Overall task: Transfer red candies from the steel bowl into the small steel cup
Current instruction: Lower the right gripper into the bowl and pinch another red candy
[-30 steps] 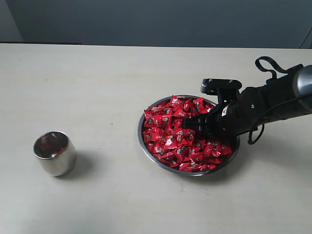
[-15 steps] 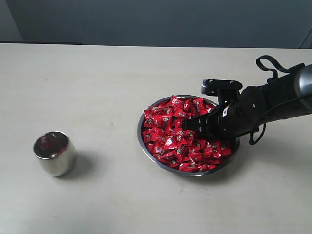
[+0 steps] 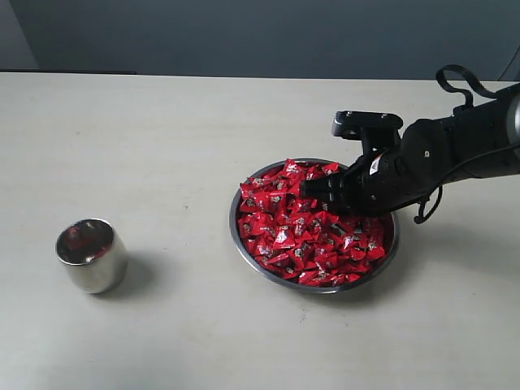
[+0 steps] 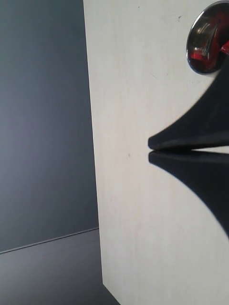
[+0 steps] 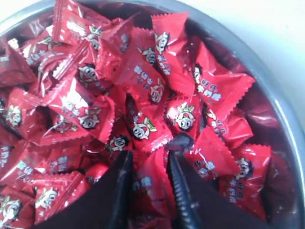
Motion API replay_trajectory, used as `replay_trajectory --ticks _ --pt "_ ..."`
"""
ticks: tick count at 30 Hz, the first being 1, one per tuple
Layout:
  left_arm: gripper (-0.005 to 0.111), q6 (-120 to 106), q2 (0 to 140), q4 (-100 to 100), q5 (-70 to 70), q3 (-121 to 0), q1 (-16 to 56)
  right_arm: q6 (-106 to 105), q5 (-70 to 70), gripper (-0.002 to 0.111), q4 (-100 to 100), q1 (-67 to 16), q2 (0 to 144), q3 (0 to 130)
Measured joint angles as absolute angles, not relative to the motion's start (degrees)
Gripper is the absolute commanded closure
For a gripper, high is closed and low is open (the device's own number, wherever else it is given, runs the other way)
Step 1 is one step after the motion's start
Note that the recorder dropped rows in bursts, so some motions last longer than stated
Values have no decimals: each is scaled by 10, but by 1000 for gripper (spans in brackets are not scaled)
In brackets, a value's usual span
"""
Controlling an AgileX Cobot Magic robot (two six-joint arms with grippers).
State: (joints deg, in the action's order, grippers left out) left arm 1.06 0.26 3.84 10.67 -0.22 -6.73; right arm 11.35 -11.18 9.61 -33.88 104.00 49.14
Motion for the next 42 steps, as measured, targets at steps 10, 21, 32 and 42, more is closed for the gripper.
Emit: replay_trajectory --ticks 10,21,32,42 --pt "106 11 3 38 107 -2 -67 103 -121 81 92 -339 1040 491" --pt "106 11 3 38 107 -2 -67 94 -122 68 92 -339 1042 491" --pt "106 11 3 38 107 -2 -67 94 -122 68 95 -339 1063 492" --pt "106 11 3 38 107 -2 -67 94 -128 68 96 -339 1063 492"
